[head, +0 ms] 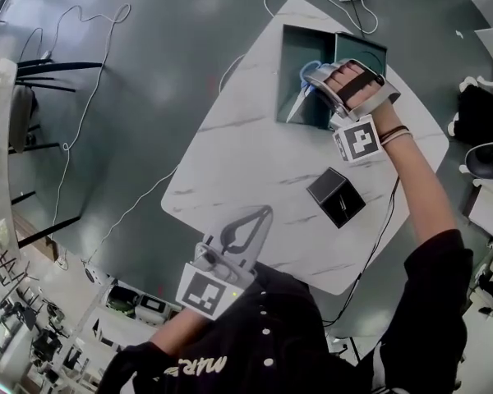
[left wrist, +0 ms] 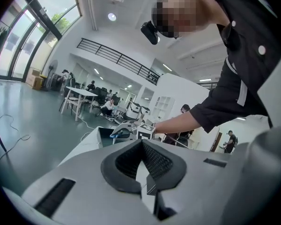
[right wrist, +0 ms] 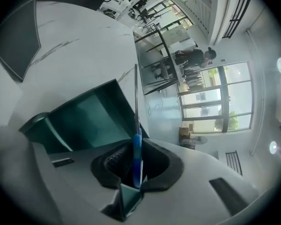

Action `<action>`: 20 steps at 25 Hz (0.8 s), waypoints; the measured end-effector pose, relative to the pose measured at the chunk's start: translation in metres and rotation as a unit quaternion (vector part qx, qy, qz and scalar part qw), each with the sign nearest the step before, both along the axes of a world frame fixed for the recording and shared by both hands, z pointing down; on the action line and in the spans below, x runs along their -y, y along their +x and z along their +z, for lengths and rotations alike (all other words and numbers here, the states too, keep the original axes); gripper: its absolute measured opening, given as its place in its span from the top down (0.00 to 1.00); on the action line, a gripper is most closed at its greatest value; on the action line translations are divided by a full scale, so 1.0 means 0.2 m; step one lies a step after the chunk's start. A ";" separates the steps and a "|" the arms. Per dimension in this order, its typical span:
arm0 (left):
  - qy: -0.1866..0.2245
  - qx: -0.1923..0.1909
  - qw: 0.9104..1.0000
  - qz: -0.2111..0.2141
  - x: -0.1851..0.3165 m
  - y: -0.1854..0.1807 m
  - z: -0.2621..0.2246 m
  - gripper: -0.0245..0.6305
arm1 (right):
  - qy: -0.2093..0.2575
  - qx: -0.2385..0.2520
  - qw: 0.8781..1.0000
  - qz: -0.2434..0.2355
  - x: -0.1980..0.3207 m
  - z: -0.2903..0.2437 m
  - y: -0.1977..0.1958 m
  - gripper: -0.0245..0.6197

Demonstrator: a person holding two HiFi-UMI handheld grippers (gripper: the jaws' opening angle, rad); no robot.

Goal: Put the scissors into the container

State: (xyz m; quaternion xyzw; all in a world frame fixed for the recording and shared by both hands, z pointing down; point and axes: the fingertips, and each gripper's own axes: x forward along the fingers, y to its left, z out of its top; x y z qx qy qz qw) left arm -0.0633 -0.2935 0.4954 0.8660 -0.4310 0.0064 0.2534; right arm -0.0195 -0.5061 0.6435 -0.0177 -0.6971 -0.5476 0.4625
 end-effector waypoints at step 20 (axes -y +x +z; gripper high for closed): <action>-0.045 -0.025 0.999 0.007 0.23 -0.02 0.21 0.92 | -0.021 -0.126 0.988 -0.089 0.02 0.35 -0.02 0.86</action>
